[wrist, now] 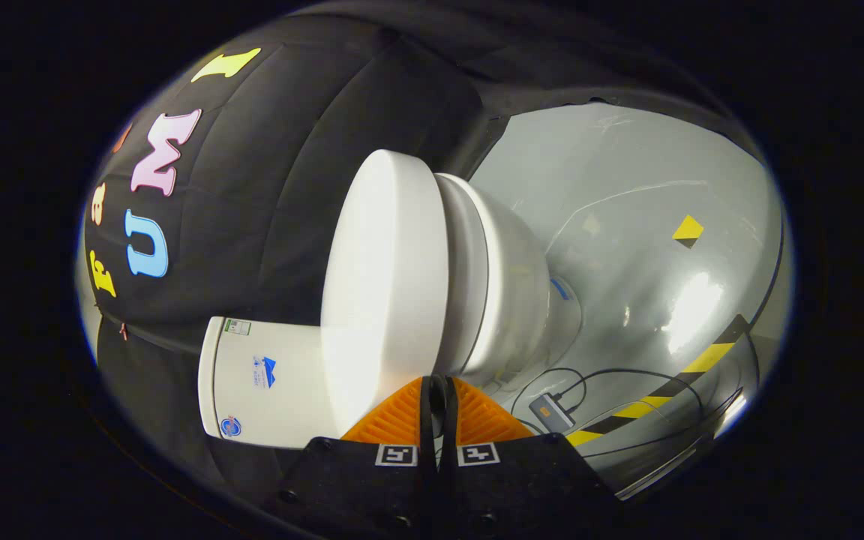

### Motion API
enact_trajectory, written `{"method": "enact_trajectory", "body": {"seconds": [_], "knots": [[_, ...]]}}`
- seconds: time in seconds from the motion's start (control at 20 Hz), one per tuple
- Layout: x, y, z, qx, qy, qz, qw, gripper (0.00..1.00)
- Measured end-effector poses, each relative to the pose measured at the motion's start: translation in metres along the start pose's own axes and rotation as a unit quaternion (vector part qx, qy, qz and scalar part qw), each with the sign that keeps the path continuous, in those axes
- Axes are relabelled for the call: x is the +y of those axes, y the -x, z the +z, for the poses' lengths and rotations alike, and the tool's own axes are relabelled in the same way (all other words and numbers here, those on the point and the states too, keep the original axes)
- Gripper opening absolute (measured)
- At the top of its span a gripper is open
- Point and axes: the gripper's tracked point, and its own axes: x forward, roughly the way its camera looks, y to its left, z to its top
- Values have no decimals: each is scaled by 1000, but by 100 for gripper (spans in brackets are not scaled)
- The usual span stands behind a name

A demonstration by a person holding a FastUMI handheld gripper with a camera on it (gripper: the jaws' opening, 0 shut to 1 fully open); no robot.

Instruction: Open the toilet lid.

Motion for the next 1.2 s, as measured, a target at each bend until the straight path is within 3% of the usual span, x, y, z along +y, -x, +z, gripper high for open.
{"method": "enact_trajectory", "body": {"seconds": [0.65, 0.9, 1.2], "knots": [[110, 56, 0, -64, 108, -73, 989, 5], [160, 72, -13, -96, 218, -155, 959, 5], [204, 82, -28, -147, 236, -188, 942, 5]]}}
